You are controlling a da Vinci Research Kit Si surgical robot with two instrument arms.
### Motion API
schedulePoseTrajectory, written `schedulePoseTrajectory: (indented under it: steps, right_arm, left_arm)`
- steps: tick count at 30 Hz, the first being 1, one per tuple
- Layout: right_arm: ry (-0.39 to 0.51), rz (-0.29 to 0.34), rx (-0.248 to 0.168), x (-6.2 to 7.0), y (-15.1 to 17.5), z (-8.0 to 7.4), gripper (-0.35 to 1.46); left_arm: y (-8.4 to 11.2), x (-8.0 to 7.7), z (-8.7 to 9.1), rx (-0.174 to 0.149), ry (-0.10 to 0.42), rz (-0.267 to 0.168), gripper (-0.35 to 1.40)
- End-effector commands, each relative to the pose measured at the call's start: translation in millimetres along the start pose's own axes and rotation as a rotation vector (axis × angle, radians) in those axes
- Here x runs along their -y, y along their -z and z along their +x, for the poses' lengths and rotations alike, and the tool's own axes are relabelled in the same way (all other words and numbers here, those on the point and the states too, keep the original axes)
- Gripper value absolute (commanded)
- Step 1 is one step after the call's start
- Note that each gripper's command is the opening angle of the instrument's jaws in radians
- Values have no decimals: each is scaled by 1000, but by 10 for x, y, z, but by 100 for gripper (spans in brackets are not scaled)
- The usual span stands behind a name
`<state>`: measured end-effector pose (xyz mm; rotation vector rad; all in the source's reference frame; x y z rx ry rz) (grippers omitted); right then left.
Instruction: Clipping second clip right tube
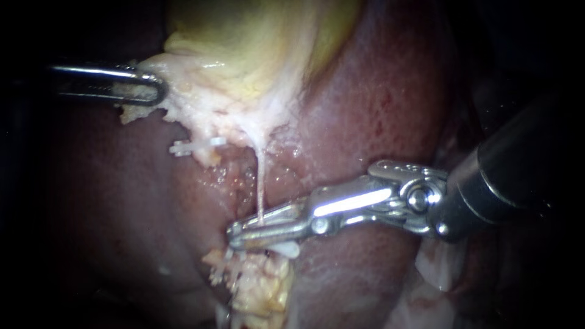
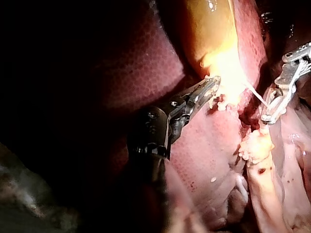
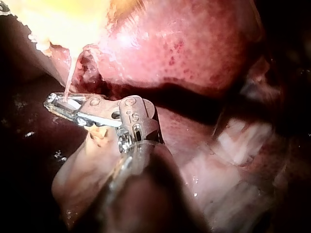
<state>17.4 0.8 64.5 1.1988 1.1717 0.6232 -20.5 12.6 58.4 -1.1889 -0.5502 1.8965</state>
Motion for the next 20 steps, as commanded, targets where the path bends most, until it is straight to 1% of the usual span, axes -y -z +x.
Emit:
schedulePoseTrajectory:
  steps: [1,20]
  right_arm:
    - [1,2,-2,-1,1,0,-35]
    - [2,1,-2,-3,1,-1,-35]
  left_arm:
    - [0,0,0,0,0,0,-35]
    - [0,0,0,0,0,0,-35]
